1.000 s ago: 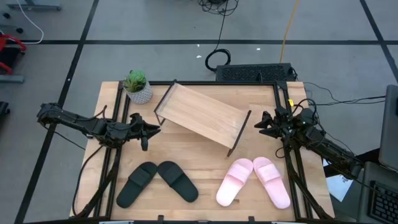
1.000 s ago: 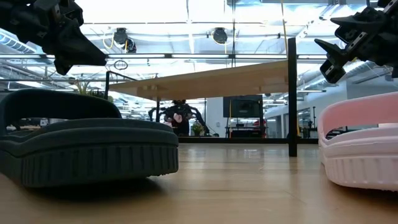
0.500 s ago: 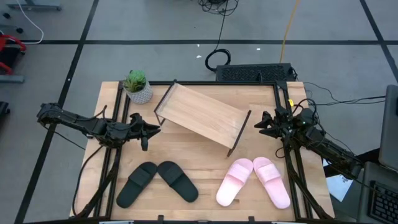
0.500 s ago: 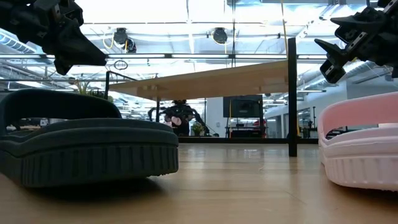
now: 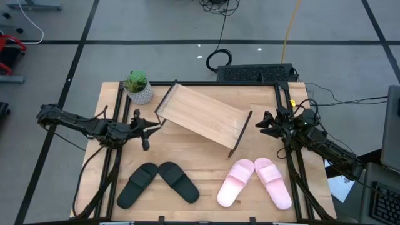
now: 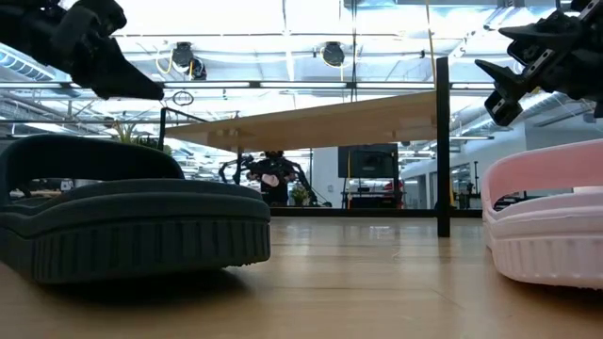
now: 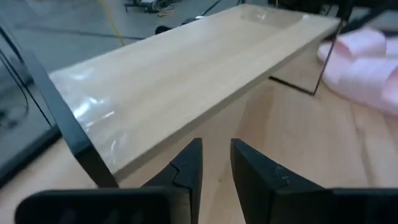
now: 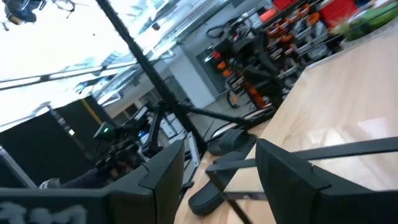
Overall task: Pick and place slides into the shelf
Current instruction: Put the left black slide on the shelf
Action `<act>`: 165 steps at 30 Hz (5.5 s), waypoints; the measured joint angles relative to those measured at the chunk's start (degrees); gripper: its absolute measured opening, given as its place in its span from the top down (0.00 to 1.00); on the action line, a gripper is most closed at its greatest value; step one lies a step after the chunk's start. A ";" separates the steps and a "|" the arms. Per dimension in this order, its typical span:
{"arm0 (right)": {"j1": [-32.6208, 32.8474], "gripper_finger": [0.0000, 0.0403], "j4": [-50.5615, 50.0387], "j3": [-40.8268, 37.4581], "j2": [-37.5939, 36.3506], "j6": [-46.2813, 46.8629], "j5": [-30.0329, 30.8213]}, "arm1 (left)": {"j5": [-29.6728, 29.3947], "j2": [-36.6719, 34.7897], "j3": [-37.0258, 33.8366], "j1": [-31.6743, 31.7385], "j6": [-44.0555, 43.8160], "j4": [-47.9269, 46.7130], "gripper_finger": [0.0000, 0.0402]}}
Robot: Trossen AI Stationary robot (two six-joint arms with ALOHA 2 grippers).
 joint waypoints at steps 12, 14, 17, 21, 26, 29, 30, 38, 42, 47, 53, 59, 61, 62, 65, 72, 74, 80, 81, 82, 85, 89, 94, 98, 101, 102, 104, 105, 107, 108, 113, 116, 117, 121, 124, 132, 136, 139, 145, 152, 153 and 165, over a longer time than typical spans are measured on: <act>0.09 0.54 10.19 -0.02 0.00 6.73 1.04 | -0.14 0.00 0.02 -0.02 3.23 0.62 0.80; 0.09 0.54 17.91 -0.02 0.00 9.38 1.37 | 0.93 0.00 0.00 -0.01 2.10 1.63 0.80; 0.11 0.54 31.09 -0.02 0.00 12.89 3.23 | 3.16 0.00 0.00 -0.04 1.67 4.65 0.80; 0.11 0.54 46.84 -0.06 0.00 17.34 8.50 | 10.40 -0.02 0.01 -0.11 -6.96 11.33 0.80; 0.11 0.54 57.37 -0.04 0.00 19.83 13.14 | 24.00 -0.11 0.00 -0.87 -21.28 20.74 0.80; 0.11 0.54 61.31 0.43 0.00 19.26 14.57 | 33.68 -0.19 0.01 -2.63 -24.01 26.11 0.80; 0.11 0.54 62.62 0.77 0.00 18.75 14.59 | 36.84 -0.20 0.02 -3.43 -24.03 27.67 0.80; 0.09 0.54 64.68 5.31 0.00 11.74 12.25 | 42.99 -0.15 0.76 -10.30 -14.47 33.56 0.80; 0.09 0.54 57.44 8.27 0.00 4.87 11.56 | 43.01 -0.18 1.59 -11.19 -6.93 33.44 0.80; 0.09 0.54 51.66 11.07 3.22 1.25 11.31 | 42.96 -0.17 1.66 -11.19 -3.40 33.42 0.80; 0.10 0.54 52.12 15.35 9.58 1.93 6.39 | 38.70 -0.17 1.66 -11.19 -2.74 33.46 0.80; 0.09 0.54 52.09 17.88 14.76 1.57 2.39 | 36.49 -0.17 1.66 -11.19 6.41 33.52 0.80; 0.09 0.54 52.12 17.90 15.87 1.52 2.26 | 36.71 -0.17 1.66 -11.19 7.57 33.66 0.80; 0.09 0.54 52.12 17.90 16.32 1.53 2.26 | 36.76 -0.17 1.66 -11.19 7.64 33.77 0.80; 0.09 0.54 52.50 17.90 17.12 1.52 2.23 | 36.44 -0.15 1.66 -11.19 7.44 34.98 0.80; 0.10 0.54 57.66 17.99 17.27 2.21 2.09 | 27.73 -0.36 1.79 -11.19 12.53 33.58 0.80; 0.10 0.54 58.78 17.99 17.27 3.58 2.09 | 24.52 -1.42 3.54 -11.25 12.51 27.70 0.80; 0.09 0.54 59.50 17.99 17.27 7.54 2.09 | 9.62 -0.19 16.64 -15.89 1.84 -0.83 0.80; 0.09 0.54 59.47 17.99 17.27 7.78 2.09 | 7.84 0.85 19.00 -17.30 -0.86 -4.59 0.80; 0.09 0.54 59.48 17.99 17.27 7.84 2.06 | 6.35 2.04 20.95 -18.86 -3.27 -7.85 0.80; 0.09 0.54 59.66 17.99 17.27 7.06 1.96 | 2.21 7.17 26.20 -24.05 -12.28 -16.35 0.80; 0.09 0.54 59.87 18.11 17.25 5.85 2.22 | -0.22 17.20 31.45 -30.10 -30.61 -32.65 0.80; 0.09 0.54 59.92 19.98 17.25 5.82 2.31 | 5.72 30.47 36.02 -34.63 -52.82 -48.47 0.80; 0.09 0.54 59.92 21.39 17.25 6.52 2.32 | 13.21 37.63 38.92 -37.26 -64.53 -56.25 0.80; 0.09 0.54 59.85 21.73 17.25 6.68 2.33 | 17.09 40.61 40.97 -39.51 -70.60 -58.89 0.80; 0.09 0.54 59.85 21.73 17.25 6.68 2.35 | 17.65 41.37 41.59 -40.30 -71.92 -58.87 0.80; 0.09 0.54 59.43 21.73 17.25 6.68 2.33 | 17.44 42.47 43.10 -41.83 -73.55 -57.82 0.80; 0.09 0.54 59.29 21.73 17.25 6.67 2.33 | 16.98 43.12 43.68 -42.57 -74.36 -57.53 0.80; 0.07 0.54 59.15 21.73 17.27 6.68 2.33 | 17.67 44.97 44.11 -43.90 -76.26 -57.53 0.80; 0.09 0.54 59.18 21.73 17.26 6.68 2.33 | 19.23 46.05 44.17 -44.33 -77.22 -57.47 0.80; 0.09 0.54 59.20 21.73 17.26 6.68 2.33 | 25.72 52.43 44.24 -45.47 -78.82 -57.80 0.80; 0.09 0.54 59.20 21.73 17.25 6.90 2.33 | 27.04 55.27 44.24 -45.64 -77.50 -59.96 0.80; 0.08 0.54 59.20 21.73 17.27 7.26 2.35 | 27.12 56.01 44.24 -45.64 -77.30 -60.49 0.80; 0.09 0.54 59.19 21.73 17.25 7.97 2.35 | 26.69 57.30 44.24 -46.00 -75.73 -60.00 0.80; 0.09 0.54 59.20 21.73 17.27 7.93 2.39 | 26.41 57.31 44.24 -46.43 -74.16 -59.47 0.80; 0.07 0.54 59.20 21.73 17.27 7.59 2.44 | 26.01 57.31 44.24 -47.15 -73.58 -58.77 0.79; 0.07 0.54 59.20 21.73 17.27 7.57 2.46 | 25.87 57.29 44.24 -47.12 -73.36 -58.49 0.75; 0.08 0.54 59.20 21.73 17.27 7.57 2.48 | 25.44 57.29 44.24 -47.27 -73.17 -58.29 0.69; 0.08 0.54 59.20 21.73 17.26 8.05 2.47 | 25.03 57.29 44.24 -47.30 -72.58 -58.10 0.55; 0.07 0.54 59.20 21.73 17.26 8.05 2.42 | 24.40 57.37 44.20 -47.30 -71.13 -54.96 0.49; 0.09 0.54 59.20 21.73 17.27 8.03 2.39 | 24.37 57.69 44.19 -47.30 -70.67 -54.54 0.49; 0.08 0.54 59.20 21.73 17.26 8.01 2.35 | 27.57 67.09 44.16 -47.08 -65.31 -55.88 0.56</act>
